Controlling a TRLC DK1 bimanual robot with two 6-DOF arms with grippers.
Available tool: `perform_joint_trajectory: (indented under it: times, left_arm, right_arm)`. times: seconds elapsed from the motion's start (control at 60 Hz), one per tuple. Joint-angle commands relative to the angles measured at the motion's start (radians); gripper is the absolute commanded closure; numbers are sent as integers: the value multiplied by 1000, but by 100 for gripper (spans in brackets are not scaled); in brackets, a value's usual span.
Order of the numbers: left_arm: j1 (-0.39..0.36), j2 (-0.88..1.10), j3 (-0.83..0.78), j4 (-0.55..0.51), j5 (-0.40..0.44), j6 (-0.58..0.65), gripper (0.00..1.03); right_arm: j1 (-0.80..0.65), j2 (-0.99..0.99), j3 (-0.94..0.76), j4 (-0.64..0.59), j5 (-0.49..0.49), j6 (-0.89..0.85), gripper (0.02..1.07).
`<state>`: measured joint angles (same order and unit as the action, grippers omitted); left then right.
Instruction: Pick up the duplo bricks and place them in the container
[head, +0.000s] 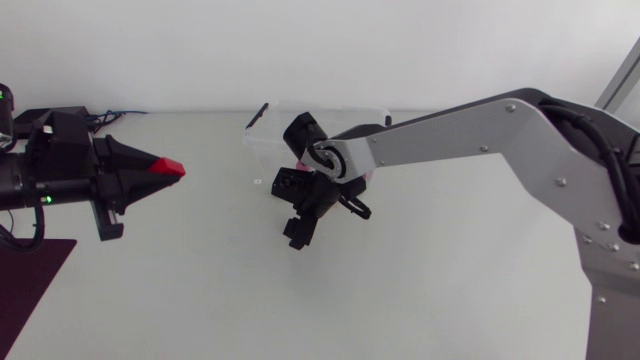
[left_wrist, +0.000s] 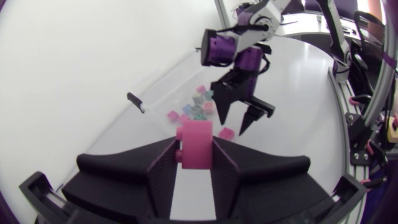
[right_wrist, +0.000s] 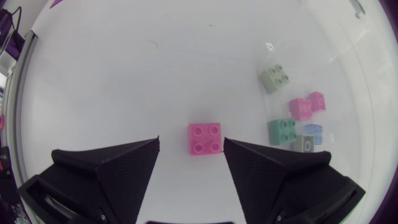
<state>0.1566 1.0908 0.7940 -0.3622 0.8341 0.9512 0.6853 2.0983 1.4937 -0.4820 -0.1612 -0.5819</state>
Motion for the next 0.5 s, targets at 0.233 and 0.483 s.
perform_joint_trajectory:
  times: [0.233,0.483]
  left_arm:
    - [-35,26,-15,379,-10,-399,90]
    - [-80,72,-9,476,-69,-471,90]
  right_arm:
    - [-4,94,73,-76,-17,-24,30]
    - [-3,97,86,-118,-20,-24,30]
